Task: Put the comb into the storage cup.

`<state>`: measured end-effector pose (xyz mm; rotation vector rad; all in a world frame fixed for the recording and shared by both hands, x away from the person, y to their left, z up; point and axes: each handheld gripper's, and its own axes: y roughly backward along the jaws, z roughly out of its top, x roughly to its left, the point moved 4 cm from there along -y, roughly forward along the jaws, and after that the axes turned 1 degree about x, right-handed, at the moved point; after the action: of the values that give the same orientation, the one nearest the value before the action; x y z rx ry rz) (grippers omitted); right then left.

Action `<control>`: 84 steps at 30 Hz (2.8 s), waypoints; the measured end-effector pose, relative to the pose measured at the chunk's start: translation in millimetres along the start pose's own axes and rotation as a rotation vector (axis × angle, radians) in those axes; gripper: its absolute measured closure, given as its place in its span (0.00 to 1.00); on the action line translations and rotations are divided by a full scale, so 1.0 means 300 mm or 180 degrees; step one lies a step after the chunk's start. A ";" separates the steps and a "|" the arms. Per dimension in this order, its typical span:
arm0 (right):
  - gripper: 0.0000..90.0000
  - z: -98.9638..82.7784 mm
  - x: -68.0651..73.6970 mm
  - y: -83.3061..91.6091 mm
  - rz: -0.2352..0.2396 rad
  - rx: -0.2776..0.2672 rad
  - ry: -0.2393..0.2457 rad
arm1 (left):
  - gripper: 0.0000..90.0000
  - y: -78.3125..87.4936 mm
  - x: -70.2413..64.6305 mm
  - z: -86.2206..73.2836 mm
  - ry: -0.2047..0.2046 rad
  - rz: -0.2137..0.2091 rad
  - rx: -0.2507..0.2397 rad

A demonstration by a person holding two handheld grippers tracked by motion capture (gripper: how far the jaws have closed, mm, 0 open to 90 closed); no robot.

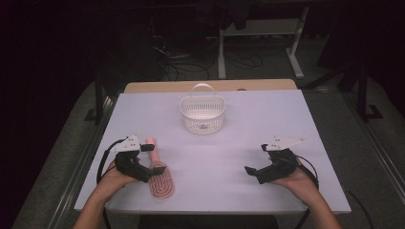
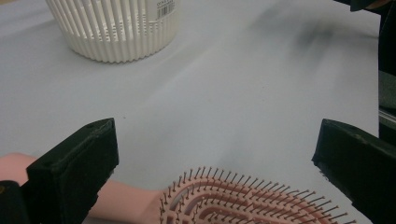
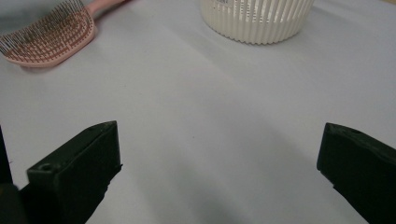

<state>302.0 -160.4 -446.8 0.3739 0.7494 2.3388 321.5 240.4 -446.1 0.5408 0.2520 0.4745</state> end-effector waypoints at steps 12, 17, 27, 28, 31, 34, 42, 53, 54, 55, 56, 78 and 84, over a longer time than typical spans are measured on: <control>0.00 0.000 -0.004 -0.005 0.0006 0.0000 -0.0001 | 0.00 -0.002 -0.003 0.006 -0.0009 -0.0012 0.0005; 0.00 0.001 -0.006 -0.010 0.0014 0.0012 -0.0001 | 0.00 0.000 0.000 0.016 -0.0015 0.0004 -0.0007; 0.00 -0.001 -0.008 -0.013 0.0022 0.0011 -0.0021 | 0.00 0.005 0.018 0.051 -0.0008 0.0014 -0.0053; 0.00 0.000 -0.007 -0.013 0.0028 0.0004 -0.0016 | 0.00 0.001 0.021 0.054 -0.0016 0.0011 -0.0026; 0.00 -0.003 -0.006 -0.016 0.0026 0.0023 -0.0016 | 0.00 -0.005 0.025 0.062 -0.0008 0.0007 -0.0038; 0.00 -0.002 -0.005 -0.015 0.0034 0.0015 -0.0022 | 0.00 -0.009 0.029 0.072 -0.0023 0.0007 -0.0031; 0.00 0.000 -0.010 -0.014 0.0034 -0.0006 -0.0043 | 0.01 -0.009 0.043 0.104 -0.0023 0.0024 -0.0062; 0.00 0.001 -0.011 -0.015 0.0036 -0.0007 -0.0045 | 0.05 -0.013 0.066 0.137 -0.0050 0.0049 -0.0079; 0.00 0.001 -0.011 -0.015 0.0038 -0.0009 -0.0044 | 0.05 -0.014 0.072 0.145 -0.0059 0.0053 -0.0088; 0.00 0.001 -0.011 -0.015 0.0038 -0.0009 -0.0044 | 0.06 -0.014 0.072 0.145 -0.0059 0.0053 -0.0088; 0.00 0.001 -0.011 -0.015 0.0041 -0.0013 -0.0048 | 0.07 -0.015 0.078 0.151 -0.0061 0.0063 -0.0094; 0.00 0.002 -0.015 -0.012 0.0039 -0.0033 -0.0067 | 0.66 -0.041 0.179 0.196 -0.0086 0.0270 0.0060; 0.00 0.002 -0.015 -0.012 0.0042 -0.0033 -0.0066 | 0.96 -0.062 0.222 0.181 0.0013 0.0289 0.0245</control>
<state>307.4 -160.7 -448.8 0.3990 0.7270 2.3468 405.0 235.7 -418.2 0.6285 0.2512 0.5558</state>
